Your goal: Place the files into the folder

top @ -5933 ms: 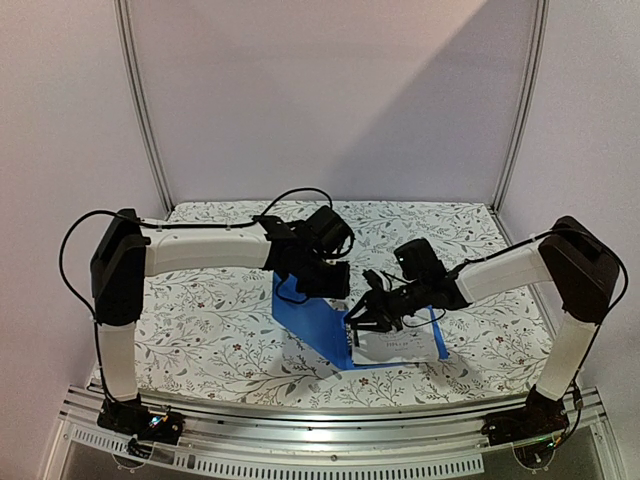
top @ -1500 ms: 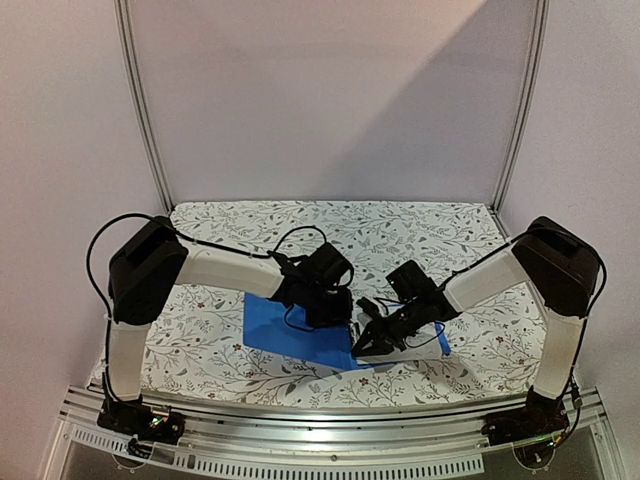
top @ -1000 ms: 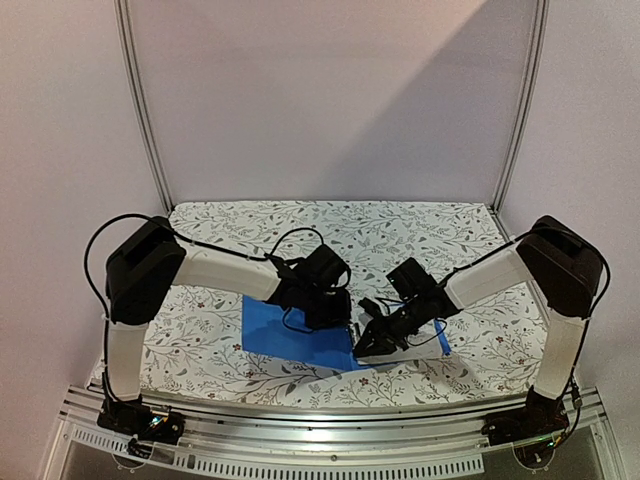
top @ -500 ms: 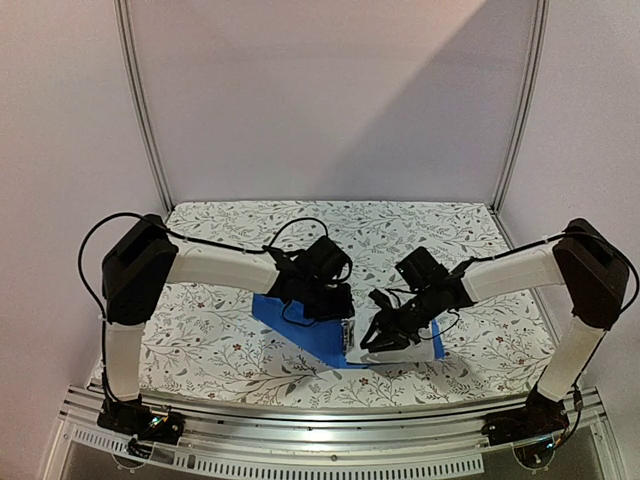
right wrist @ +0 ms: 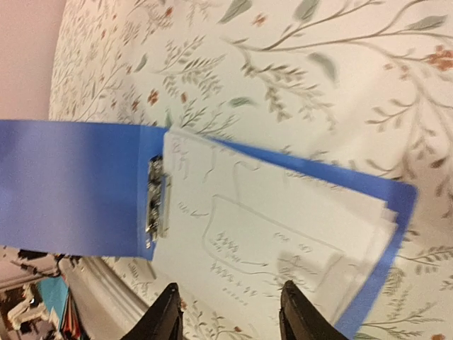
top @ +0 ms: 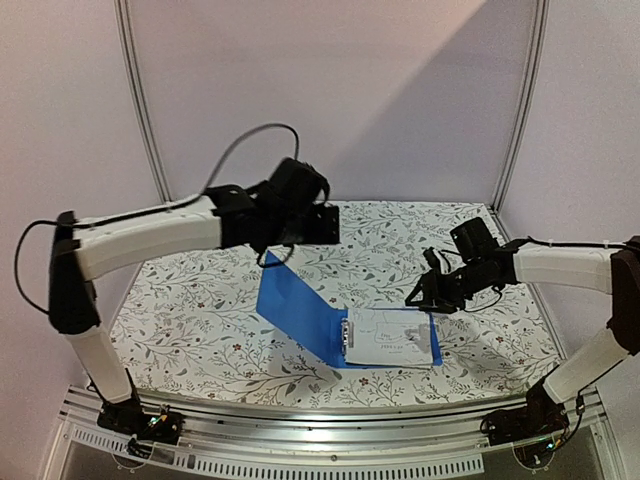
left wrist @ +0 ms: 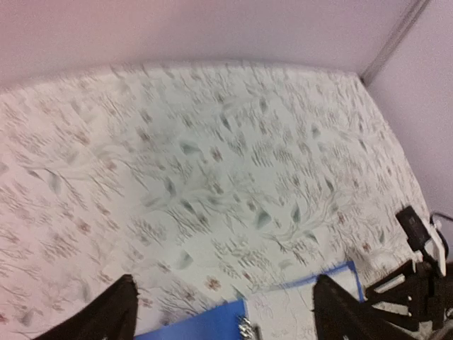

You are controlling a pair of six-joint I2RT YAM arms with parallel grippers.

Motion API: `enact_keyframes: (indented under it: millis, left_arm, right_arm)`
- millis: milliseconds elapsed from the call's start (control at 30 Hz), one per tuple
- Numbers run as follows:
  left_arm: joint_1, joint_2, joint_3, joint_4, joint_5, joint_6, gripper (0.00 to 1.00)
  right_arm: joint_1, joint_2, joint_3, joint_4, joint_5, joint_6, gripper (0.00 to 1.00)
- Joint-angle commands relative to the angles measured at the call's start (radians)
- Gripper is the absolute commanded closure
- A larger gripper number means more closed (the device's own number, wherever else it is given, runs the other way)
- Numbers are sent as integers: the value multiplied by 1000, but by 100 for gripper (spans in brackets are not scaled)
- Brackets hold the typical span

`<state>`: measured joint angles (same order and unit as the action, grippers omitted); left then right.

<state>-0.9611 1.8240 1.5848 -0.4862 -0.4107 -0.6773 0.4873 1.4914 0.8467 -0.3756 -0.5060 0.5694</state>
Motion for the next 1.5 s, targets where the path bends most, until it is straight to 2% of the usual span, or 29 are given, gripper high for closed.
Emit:
enact_keyframes:
  millis: [0,67,167,300,367,433,533,600,767,933,1067,1233,1367,1467]
  left_arm:
    - [11,-247,-96,-99,-574,69,1]
    - [60,-352,-224,-38,-530,99,1]
    - [165,-522,-438,60,-309,98,4]
    - [294,-755,-771,242,47,46,5]
    - [324,-834,-885,355,225,42,3]
    - [326,-863,-938,382,309,12,2]
    - [326,-862,-971,315,280,-28,3]
    - [326,-853,-1004,328,303,-12,4]
    - [307,-736,-1045,544,567,12,6]
    - [238,-624,-1010,638,594,25,6]
    - [192,-534,-956,678,616,18,7]
    - [75,-415,-848,671,609,62,20]
    - [-9,-304,-770,647,590,83,26]
    - [-32,-215,-729,640,574,73,34]
  right_arm:
    - [-30,-95,-45,-63,238,-125,50]
    - [-42,-135,-64,-57,327,-141,43]
    - [-73,-180,-109,-27,387,-138,37]
    - [-109,-179,-180,38,319,-99,33]
    - [-116,-150,-193,50,282,-75,33]
    - [-118,-107,-197,54,266,-65,32]
    - [-118,-65,-206,74,262,-62,32]
    - [-120,-53,-210,85,262,-57,32]
    - [-119,-6,-211,103,191,-34,31]
    - [-119,44,-249,165,64,10,31]
    - [-95,69,-332,330,-61,113,31]
    - [8,113,-335,421,-69,211,31]
    - [24,132,-348,515,-93,288,31]
    - [22,138,-377,595,-104,348,31]
